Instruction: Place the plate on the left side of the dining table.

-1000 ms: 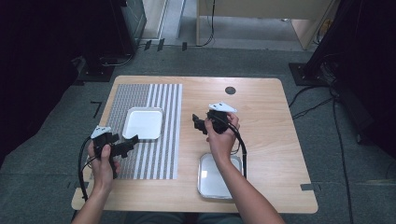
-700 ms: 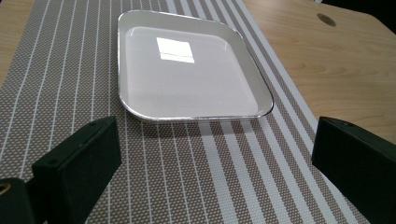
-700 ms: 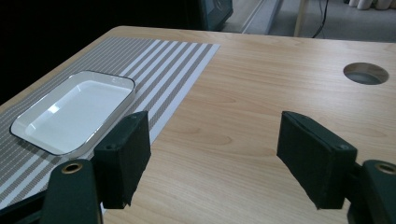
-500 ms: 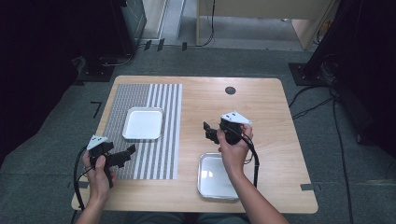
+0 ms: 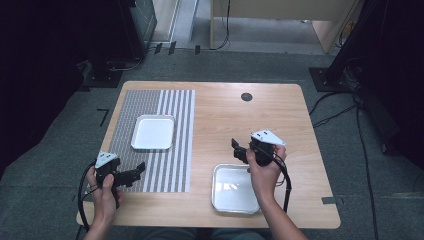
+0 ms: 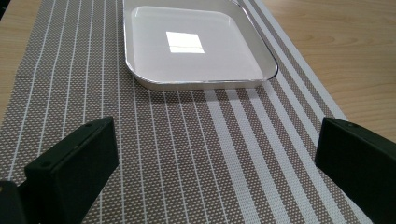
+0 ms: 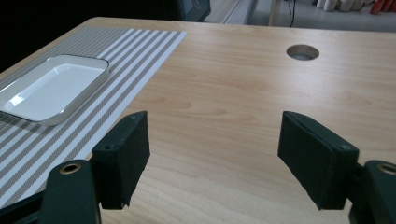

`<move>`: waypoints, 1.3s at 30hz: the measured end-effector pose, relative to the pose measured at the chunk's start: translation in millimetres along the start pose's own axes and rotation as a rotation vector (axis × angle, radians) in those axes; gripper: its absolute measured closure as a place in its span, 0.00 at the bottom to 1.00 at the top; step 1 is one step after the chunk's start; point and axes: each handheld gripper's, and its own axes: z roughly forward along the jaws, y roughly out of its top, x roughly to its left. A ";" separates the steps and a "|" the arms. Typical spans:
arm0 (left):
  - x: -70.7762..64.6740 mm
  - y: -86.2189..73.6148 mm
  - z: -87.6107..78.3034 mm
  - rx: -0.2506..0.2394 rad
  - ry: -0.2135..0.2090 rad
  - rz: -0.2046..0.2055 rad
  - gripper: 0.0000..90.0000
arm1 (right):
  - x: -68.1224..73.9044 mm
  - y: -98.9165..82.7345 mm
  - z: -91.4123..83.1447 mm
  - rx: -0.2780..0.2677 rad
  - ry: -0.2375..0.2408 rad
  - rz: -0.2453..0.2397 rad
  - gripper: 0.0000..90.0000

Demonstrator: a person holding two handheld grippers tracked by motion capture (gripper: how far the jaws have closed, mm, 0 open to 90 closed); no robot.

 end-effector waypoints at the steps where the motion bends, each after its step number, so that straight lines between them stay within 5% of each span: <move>1: -0.4 -1.5 -1.0 -0.001 0.005 0.005 0.00 | -1.3 -2.3 -1.7 0.003 0.000 0.006 0.28; 8: 0.3 -8.2 -5.7 0.002 0.022 0.026 0.00 | -14.8 -19.5 -14.5 0.024 -0.010 0.017 0.26; 20: 11.2 -24.2 -15.8 0.016 0.049 0.039 0.00 | -44.3 -48.9 -41.1 0.028 -0.104 0.022 0.25; 26: 17.1 -32.9 -19.3 0.032 0.071 0.053 0.00 | -69.4 -65.3 -54.6 0.040 -0.133 0.068 0.25; 39: 28.4 -40.1 -17.3 0.052 0.130 0.072 0.00 | -109.7 -87.9 -79.9 0.055 -0.215 0.088 0.26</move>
